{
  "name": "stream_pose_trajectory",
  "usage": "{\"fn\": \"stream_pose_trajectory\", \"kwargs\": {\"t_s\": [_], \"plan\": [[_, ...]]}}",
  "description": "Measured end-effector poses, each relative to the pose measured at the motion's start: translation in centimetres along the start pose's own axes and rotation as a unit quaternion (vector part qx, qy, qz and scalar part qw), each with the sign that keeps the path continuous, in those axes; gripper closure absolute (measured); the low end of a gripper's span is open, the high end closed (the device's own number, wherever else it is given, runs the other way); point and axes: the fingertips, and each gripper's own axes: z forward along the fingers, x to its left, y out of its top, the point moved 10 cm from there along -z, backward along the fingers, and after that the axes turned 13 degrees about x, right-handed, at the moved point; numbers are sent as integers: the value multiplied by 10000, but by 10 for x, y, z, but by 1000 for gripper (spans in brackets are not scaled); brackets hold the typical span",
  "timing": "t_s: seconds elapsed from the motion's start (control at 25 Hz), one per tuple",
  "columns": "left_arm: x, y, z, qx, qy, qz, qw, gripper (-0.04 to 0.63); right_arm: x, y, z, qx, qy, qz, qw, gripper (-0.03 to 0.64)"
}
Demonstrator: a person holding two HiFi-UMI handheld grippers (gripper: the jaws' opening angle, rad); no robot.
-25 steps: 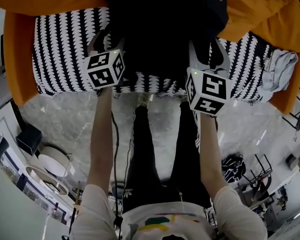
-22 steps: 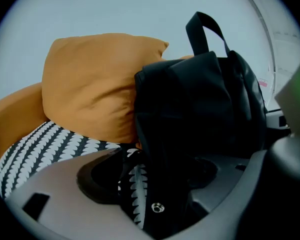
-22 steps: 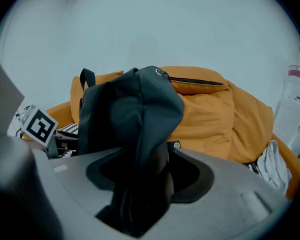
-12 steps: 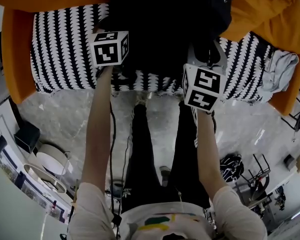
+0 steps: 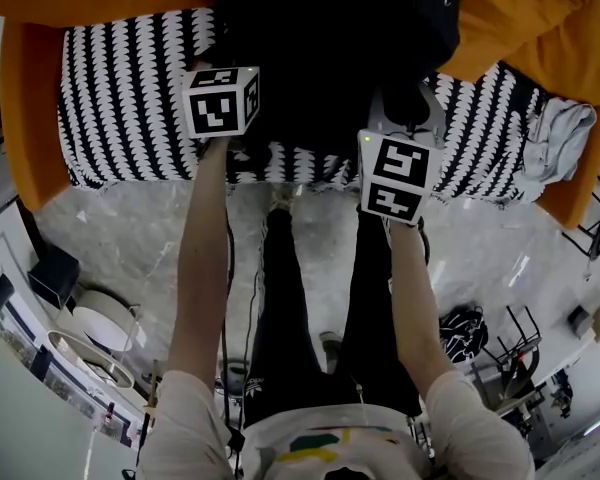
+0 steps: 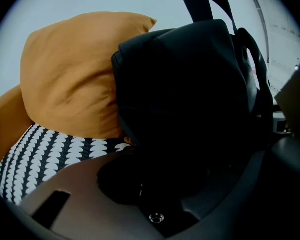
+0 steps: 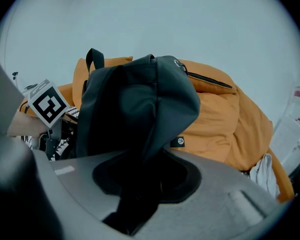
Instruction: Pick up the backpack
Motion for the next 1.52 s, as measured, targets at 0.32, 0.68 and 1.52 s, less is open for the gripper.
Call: {"fn": "stream_pose_trajectory", "kwargs": {"t_s": [0.32,0.68,1.52], "plan": [[-11,-3,-17,-307,188,-132,9993,517,-4,-2,-5,-126,78,-7,9999,527],[-29,6,-95,-867,608,-104,9943,534,-11,25,-56,-532,166,-92,9984,548],[-79,174,-423,-3485,1305,341,9276,535,-65,222,-288,-2917,-26,177,9563,554]]}}
